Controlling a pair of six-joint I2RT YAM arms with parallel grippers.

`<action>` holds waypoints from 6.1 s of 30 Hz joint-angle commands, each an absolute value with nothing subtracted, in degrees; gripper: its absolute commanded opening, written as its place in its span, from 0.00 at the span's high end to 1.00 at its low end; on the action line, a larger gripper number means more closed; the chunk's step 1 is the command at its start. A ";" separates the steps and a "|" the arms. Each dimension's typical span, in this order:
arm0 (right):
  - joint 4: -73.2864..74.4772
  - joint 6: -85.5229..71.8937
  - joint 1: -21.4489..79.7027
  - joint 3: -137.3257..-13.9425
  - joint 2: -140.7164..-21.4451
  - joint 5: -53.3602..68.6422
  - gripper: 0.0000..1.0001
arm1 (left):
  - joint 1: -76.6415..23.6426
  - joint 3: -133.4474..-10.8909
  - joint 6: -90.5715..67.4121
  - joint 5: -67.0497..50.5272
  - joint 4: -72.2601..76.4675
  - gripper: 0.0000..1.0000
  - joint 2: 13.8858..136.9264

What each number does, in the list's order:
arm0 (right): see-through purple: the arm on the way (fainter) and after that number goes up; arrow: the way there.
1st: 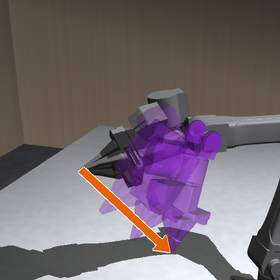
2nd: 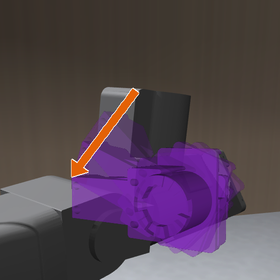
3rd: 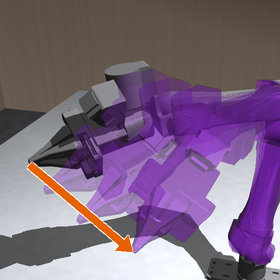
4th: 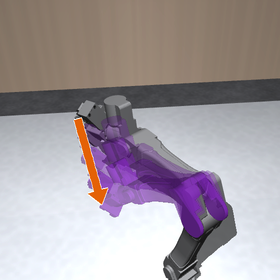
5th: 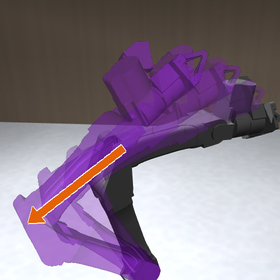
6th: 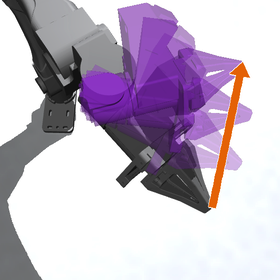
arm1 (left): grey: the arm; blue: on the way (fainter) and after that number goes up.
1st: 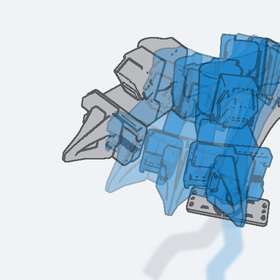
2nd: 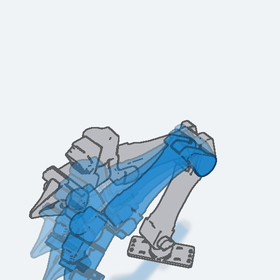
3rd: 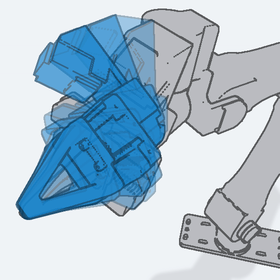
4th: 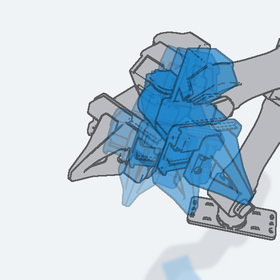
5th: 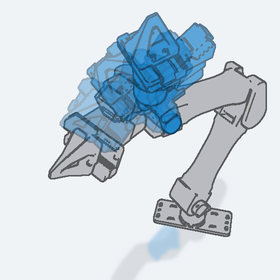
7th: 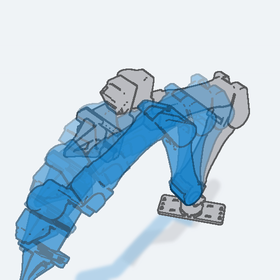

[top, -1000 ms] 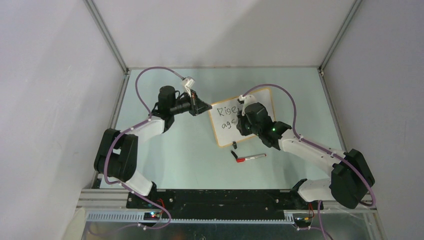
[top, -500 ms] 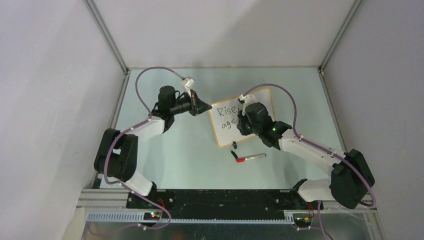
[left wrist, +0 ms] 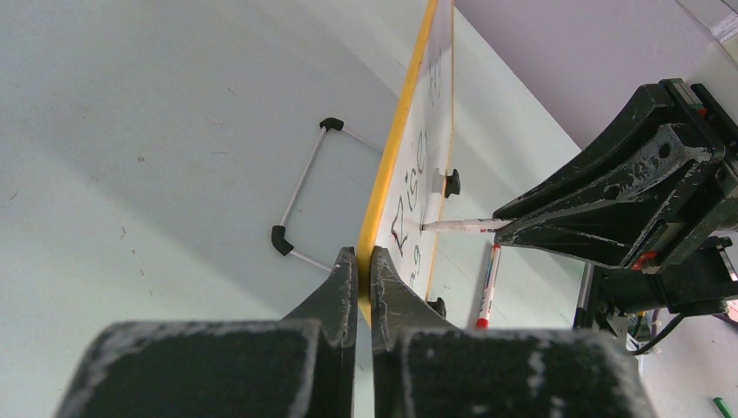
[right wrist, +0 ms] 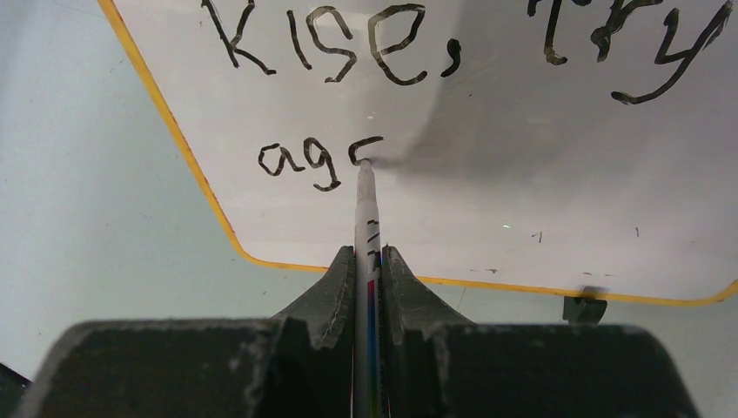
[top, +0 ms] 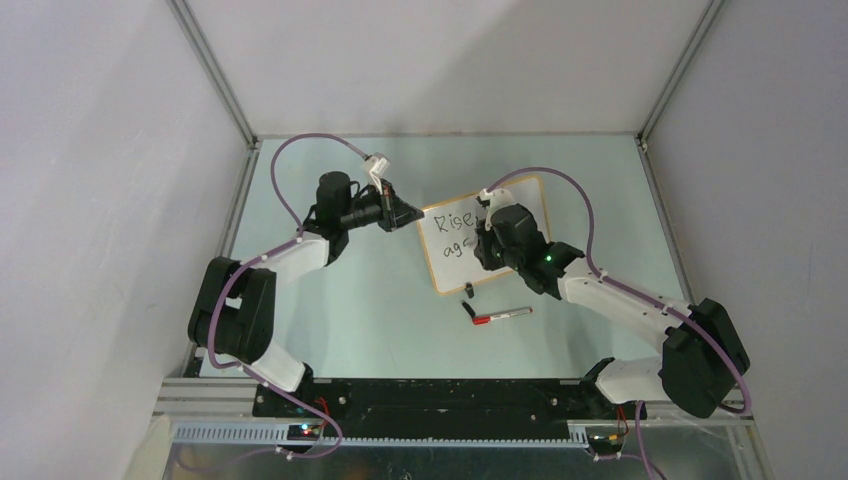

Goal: Write a sentence on the whiteboard

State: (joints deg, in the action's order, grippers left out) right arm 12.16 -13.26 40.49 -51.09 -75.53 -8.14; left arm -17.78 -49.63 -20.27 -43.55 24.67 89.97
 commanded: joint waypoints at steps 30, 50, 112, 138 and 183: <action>10.27 -12.29 39.39 -54.31 -75.70 -10.49 1.00 | -18.90 -50.97 -17.30 -42.80 21.96 0.97 88.86; 13.14 -12.72 40.34 -53.21 -76.06 -11.11 1.00 | -18.97 -50.97 -17.23 -42.66 21.79 0.98 88.87; 8.99 -13.01 39.08 -51.01 -69.97 -11.25 1.00 | -18.90 -50.80 -17.67 -42.64 22.18 0.98 88.75; 7.36 -13.16 38.49 -52.12 -74.13 -12.17 1.00 | -18.97 -50.89 -17.14 -42.49 21.85 0.98 88.99; 7.80 -12.52 38.61 -52.12 -74.17 -12.89 1.00 | -18.93 -50.70 -17.14 -42.42 21.88 0.98 88.83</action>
State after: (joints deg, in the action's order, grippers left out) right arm 9.21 -13.21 38.63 -50.46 -74.04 -11.33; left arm -18.00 -49.63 -19.84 -43.09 24.08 89.58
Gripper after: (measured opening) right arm 0.154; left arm 0.035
